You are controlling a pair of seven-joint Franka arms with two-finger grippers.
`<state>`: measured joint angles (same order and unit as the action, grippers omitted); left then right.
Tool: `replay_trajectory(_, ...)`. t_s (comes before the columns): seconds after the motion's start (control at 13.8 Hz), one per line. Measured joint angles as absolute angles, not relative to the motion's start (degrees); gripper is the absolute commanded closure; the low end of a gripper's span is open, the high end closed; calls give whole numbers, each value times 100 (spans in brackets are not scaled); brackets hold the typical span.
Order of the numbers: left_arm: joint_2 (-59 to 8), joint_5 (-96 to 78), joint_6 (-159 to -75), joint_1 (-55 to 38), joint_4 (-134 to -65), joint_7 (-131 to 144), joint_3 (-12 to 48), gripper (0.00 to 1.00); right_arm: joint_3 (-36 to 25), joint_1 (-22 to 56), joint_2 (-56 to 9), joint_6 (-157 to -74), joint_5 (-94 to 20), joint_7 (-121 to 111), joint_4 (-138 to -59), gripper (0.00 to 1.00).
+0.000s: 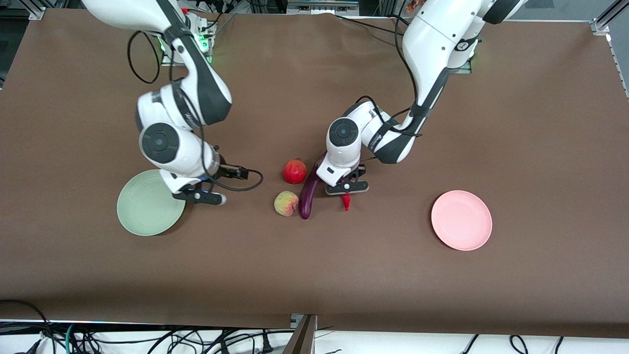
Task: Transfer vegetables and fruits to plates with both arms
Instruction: 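Grasp the red chili with the left gripper while the right gripper reaches the apple, then lower the chili onto the pink plate while the right gripper grasps the apple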
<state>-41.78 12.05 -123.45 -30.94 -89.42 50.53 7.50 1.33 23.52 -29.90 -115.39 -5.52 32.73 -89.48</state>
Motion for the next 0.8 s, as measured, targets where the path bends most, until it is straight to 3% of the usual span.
replay_trajectory(0.22,-3579,1491,-10855,-2696,-8856,3754,507,98,137,2600,-3347,-12382,-836,3729,-8934,0)
replay_trajectory(0.36,-3354,1608,-10470,-2064,-8856,2288,454,94,142,2866,-3513,-12623,-994,4017,-8925,0)
replay_trajectory(0.44,-3324,1625,-10467,-1697,-8850,1528,442,86,143,3022,-3590,-12741,-1022,4210,-8924,0)
replay_trajectory(0.51,-3322,1626,-10485,-1352,-8823,854,440,74,143,3173,-3664,-12845,-1023,4391,-8920,0)
replay_trajectory(0.58,-3327,1626,-10516,-1049,-8776,274,443,3,143,3308,-3742,-12915,-1023,4507,-8919,0)
replay_trajectory(0.8,-3358,1624,-10543,-654,-8605,-591,459,0,141,3558,-3989,-12989,-1023,4604,-8917,0)
